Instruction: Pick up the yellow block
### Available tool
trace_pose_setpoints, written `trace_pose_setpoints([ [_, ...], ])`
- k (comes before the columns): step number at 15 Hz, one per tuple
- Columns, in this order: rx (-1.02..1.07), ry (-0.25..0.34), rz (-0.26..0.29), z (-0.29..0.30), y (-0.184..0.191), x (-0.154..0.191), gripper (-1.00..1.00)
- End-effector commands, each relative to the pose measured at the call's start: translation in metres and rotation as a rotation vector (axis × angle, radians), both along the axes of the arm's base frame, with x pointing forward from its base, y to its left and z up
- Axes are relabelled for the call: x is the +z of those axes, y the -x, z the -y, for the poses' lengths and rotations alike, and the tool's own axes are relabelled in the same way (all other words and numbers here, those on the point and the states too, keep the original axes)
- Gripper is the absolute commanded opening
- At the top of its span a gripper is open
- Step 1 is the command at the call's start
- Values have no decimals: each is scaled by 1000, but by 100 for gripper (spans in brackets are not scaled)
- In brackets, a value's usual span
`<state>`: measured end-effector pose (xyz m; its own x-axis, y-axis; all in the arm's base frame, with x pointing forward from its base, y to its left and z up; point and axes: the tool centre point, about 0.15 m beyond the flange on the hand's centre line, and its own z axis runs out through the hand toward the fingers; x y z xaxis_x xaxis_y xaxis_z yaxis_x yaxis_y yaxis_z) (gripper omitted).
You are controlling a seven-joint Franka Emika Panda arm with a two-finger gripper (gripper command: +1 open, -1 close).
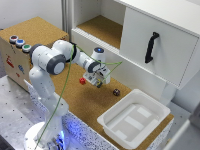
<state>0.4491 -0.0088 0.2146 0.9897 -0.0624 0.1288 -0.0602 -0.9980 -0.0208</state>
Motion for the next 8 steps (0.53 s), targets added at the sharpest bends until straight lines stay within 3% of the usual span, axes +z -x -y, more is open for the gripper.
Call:
trace_pose_setpoints([
  [1, 53, 105, 31, -26, 32, 65, -100],
  [4, 113, 112, 34, -38, 60, 79, -100],
  [8, 153, 53, 41, -48, 103, 76, -100],
])
